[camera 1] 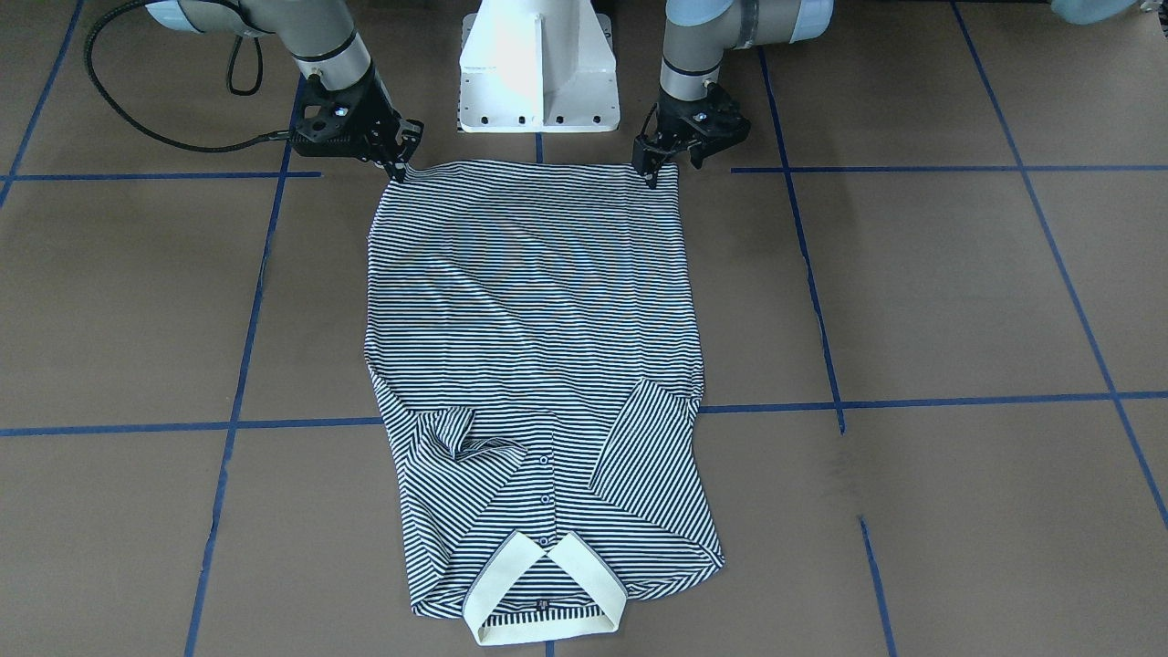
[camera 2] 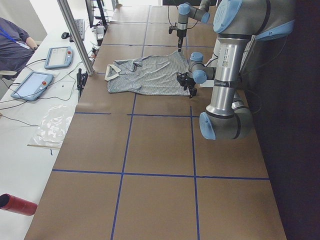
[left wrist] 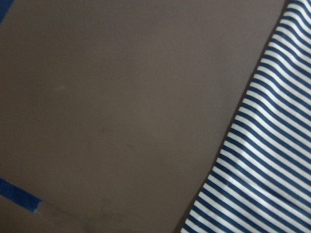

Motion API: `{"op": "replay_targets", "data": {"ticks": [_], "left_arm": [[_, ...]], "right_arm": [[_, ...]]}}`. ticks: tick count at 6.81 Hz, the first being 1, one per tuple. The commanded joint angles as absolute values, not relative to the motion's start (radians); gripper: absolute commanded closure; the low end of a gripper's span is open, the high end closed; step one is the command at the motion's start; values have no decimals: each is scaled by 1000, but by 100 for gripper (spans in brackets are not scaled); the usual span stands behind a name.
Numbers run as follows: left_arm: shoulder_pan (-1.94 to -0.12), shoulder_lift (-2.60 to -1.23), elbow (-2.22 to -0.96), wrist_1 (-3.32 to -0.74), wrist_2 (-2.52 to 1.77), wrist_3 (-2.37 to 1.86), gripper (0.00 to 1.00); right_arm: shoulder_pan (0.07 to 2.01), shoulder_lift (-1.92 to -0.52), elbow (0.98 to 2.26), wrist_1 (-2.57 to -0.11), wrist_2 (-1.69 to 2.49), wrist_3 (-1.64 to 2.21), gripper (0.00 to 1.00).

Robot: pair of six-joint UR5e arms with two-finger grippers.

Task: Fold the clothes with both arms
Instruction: 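Move the left gripper to the hem corner nearest it and grasp both hem corners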

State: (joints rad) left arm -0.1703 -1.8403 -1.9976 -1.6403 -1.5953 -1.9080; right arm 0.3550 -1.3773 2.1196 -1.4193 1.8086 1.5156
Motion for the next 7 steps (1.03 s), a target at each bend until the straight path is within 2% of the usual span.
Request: {"op": "replay_targets", "data": {"ticks": [1,3,4,5,6,7], "left_arm": [[-170,-1842,-1997,-1640,-1597,-1908,21],[-169,-1842,-1993,-1640,-1597,-1907,58],[-169,-1844,-1999,-1640,-1600,-1905,82],[-167,-1847,-2000,-1638,-1601,-1902,96],[-169,-1851,-2009,-1638,-1603,-1896,100],[-169,-1848,-2043,-1632,-1605,-1894,100]], "right_arm": [[362,-1378,2120,-1420,1812,1516,100],[362,-1379,2121,-1420,1812,1516,100],[362,-1379,2120,-1420,1812,1516,100],[362,-1381,2120,-1420,1812,1516,100],[364,-1381,2121,-1420,1813,1516,100],[365,-1384,2121,-1420,1818,1516,100]]}}
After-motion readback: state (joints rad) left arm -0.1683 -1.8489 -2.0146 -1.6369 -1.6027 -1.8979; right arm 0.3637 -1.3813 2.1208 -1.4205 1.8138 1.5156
